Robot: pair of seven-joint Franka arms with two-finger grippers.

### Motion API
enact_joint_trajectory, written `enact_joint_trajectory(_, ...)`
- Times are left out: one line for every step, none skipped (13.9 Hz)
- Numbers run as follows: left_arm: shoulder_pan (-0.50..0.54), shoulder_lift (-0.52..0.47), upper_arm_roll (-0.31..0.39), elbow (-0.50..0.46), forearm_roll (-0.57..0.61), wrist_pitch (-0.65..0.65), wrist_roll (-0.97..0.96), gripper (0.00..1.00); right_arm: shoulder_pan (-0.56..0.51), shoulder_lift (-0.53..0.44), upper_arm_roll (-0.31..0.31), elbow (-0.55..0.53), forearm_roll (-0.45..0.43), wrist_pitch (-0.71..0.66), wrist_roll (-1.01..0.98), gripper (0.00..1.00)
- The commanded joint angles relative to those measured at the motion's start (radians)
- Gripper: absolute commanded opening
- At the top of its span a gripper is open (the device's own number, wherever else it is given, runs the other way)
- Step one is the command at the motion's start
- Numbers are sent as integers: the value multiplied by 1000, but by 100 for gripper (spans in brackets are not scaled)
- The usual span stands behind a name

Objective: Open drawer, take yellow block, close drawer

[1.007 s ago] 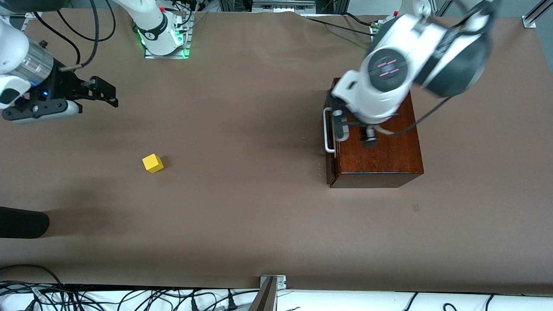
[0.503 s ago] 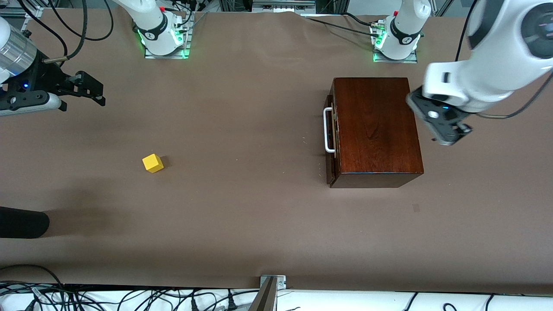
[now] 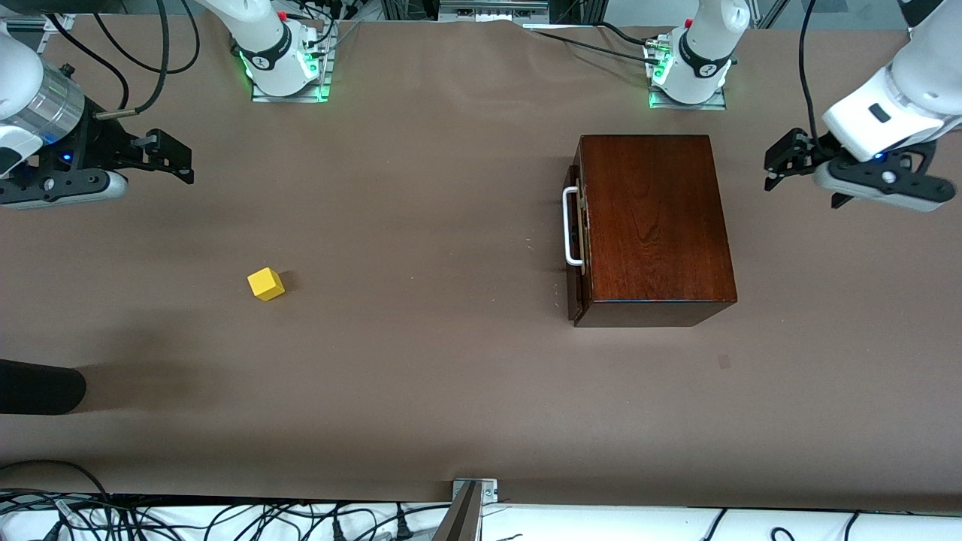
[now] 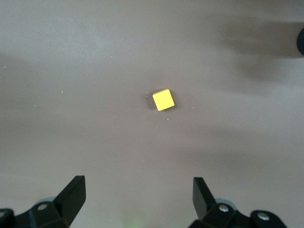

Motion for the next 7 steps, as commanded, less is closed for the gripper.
enact_joint_trajectory(-17,-41,64,-43,-50,27,-35,100,2,-6,7,13,-18,-13,18,100)
enact_joint_trajectory(-17,-35,75,-40,-75,22,-20,100,2,-8,5,10,-18,-18,19,100)
enact_joint_trajectory(-17,-31,90,-40,-81,5,24,100,2,-8,5,8,-18,-21,18,100)
enact_joint_trajectory(-18,-28,95,-43,-79,-1,55,100,-1,-8,5,2,-18,-19,18,100)
enact_joint_trajectory(-21,-19,95,-40,-76,-1,54,100,-9,-8,5,1,-18,-18,18,100)
enact_joint_trajectory(-24,-16,95,-37,-70,1,51,100,-26,-8,16,-2,-18,-15,18,100)
enact_joint_trajectory(-27,-15,95,-34,-67,1,45,100,-72,-8,63,-4,-18,-18,18,100)
